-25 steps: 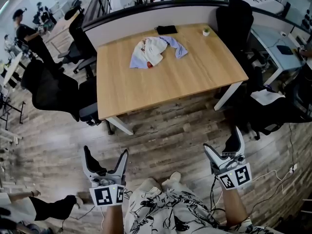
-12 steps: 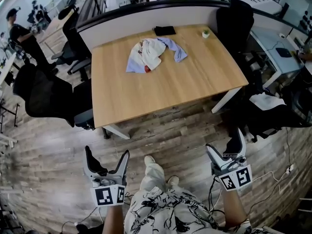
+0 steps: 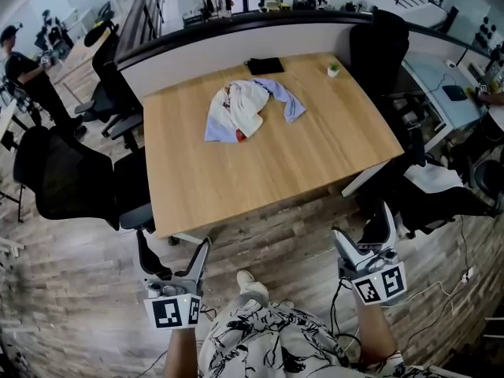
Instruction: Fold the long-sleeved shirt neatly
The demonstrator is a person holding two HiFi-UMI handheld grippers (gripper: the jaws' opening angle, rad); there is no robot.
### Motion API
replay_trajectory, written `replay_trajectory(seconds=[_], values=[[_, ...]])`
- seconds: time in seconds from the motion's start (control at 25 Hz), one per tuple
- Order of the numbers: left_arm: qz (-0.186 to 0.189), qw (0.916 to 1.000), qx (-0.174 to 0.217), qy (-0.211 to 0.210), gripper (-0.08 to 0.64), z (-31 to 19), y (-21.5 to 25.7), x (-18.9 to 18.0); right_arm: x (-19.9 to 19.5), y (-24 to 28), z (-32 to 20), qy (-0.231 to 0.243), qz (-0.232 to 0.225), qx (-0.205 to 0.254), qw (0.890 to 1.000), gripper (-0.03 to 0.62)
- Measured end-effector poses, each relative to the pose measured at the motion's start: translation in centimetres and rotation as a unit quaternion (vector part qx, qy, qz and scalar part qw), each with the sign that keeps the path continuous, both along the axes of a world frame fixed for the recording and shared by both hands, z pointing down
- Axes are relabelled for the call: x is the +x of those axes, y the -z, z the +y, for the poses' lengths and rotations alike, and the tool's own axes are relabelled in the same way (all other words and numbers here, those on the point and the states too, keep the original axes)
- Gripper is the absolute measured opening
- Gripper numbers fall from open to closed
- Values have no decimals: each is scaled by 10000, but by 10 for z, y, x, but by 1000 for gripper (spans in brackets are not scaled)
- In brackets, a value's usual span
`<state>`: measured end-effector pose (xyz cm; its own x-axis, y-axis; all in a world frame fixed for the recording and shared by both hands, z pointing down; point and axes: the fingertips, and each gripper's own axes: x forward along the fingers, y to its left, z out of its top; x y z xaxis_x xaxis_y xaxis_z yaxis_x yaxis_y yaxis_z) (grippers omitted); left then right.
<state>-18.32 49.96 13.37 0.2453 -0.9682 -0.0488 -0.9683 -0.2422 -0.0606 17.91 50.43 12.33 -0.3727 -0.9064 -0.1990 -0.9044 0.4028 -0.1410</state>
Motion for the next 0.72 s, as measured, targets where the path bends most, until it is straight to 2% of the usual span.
replay_trajectory(seconds=[0.44,0.72], values=[[103,9998,69,-183,601,-67,1,-38,-36,9,-57,-219,35,82,9997,546],[16,9999,-95,-133,601,-99,-14,-48,-43,-1,-81,-235,127,-129,9996,546]])
